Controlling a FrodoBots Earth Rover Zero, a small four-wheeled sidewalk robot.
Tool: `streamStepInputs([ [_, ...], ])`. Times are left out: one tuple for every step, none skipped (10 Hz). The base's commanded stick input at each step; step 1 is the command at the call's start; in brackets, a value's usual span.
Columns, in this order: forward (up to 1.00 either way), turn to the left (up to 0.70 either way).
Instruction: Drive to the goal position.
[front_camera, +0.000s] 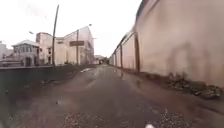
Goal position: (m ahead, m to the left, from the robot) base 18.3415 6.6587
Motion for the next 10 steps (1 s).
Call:
streamStepInputs([
  [0.50, 0.09],
  [0.50, 0.09],
  [0.50, 0.10],
  [0.50, 0.10],
  [0.50, 0.10],
  [0.50, 0.10],
  [0.55, 0.10],
  [0.70, 0.10],
  [0.70, 0.10],
  [0.70, 0.10],
])
